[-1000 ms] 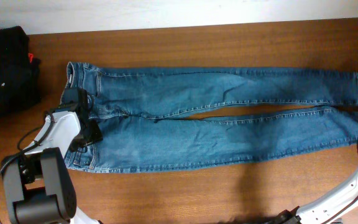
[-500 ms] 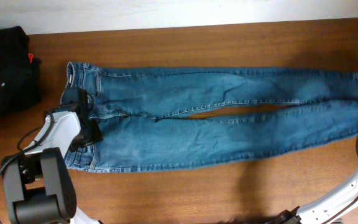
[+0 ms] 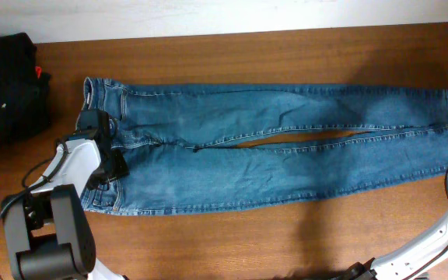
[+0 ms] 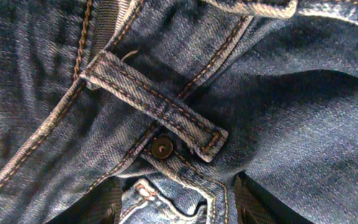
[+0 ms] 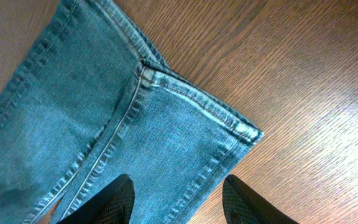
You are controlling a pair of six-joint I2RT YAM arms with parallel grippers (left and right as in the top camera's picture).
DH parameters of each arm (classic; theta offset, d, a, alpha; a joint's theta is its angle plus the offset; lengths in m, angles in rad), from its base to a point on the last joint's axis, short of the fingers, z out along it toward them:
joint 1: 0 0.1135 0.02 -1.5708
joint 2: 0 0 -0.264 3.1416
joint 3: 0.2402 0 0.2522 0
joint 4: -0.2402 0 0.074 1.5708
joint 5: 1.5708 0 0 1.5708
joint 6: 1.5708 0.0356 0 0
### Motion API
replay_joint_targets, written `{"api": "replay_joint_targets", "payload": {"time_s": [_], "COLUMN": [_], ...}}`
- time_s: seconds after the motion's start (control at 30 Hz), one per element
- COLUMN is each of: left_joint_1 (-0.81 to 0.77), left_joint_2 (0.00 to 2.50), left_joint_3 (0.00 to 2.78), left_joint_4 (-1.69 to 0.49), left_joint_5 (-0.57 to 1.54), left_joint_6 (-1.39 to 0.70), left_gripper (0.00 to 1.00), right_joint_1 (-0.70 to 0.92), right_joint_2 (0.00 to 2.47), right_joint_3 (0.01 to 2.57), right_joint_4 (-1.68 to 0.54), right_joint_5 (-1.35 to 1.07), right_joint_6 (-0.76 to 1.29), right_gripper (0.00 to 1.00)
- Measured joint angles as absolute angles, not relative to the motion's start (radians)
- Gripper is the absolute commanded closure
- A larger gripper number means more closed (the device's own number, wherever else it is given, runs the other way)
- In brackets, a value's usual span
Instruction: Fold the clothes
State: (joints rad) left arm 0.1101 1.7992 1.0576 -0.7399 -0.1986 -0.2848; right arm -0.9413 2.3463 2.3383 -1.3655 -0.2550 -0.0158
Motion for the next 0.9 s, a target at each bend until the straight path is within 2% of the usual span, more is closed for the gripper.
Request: {"api": "replay_joint_targets", "payload": {"time_s": [0.27, 0.47, 0.6, 0.63, 0.67, 0.7, 0.9], "left_joint_1": [0.110, 0.110, 0.109, 0.108, 0.107, 0.107, 0.103], "left_joint_2": [1.799, 1.799, 1.790, 1.781, 1.767, 1.750, 1.660], "left_joint_3": [1.058, 1.098, 1.193, 1.217, 1.245, 1.270, 1.367], "left_joint_4": [-0.728, -0.751, -0.781, -0.783, -0.785, -0.785, -0.807], "left_joint_5": [-0.183, -0.167, -0.153, -0.146, -0.136, -0.121, 0.008], "left_joint_6": [-0.285, -0.276, -0.264, -0.259, -0.248, -0.234, -0.186], "left_gripper": [0.42, 0.42, 0.32, 0.23, 0.06, 0.01, 0.01], "right_joint_1": [-0.915, -0.800, -0.709, -0.686, -0.669, -0.651, -0.606], "right_joint_2": [2.346, 2.340, 2.317, 2.309, 2.303, 2.297, 2.291], "right_joint_3": [2.338, 2.338, 2.338, 2.338, 2.338, 2.339, 2.339], "right_joint_4": [-1.392, -1.393, -1.403, -1.407, -1.410, -1.411, -1.466], "right_joint_5": [-0.326, -0.351, -0.363, -0.365, -0.365, -0.364, -0.347], "right_joint_6": [-0.053, -0.120, -0.163, -0.172, -0.181, -0.187, -0.206], "right_gripper": [0.48, 0.44, 0.42, 0.41, 0.40, 0.39, 0.38]}}
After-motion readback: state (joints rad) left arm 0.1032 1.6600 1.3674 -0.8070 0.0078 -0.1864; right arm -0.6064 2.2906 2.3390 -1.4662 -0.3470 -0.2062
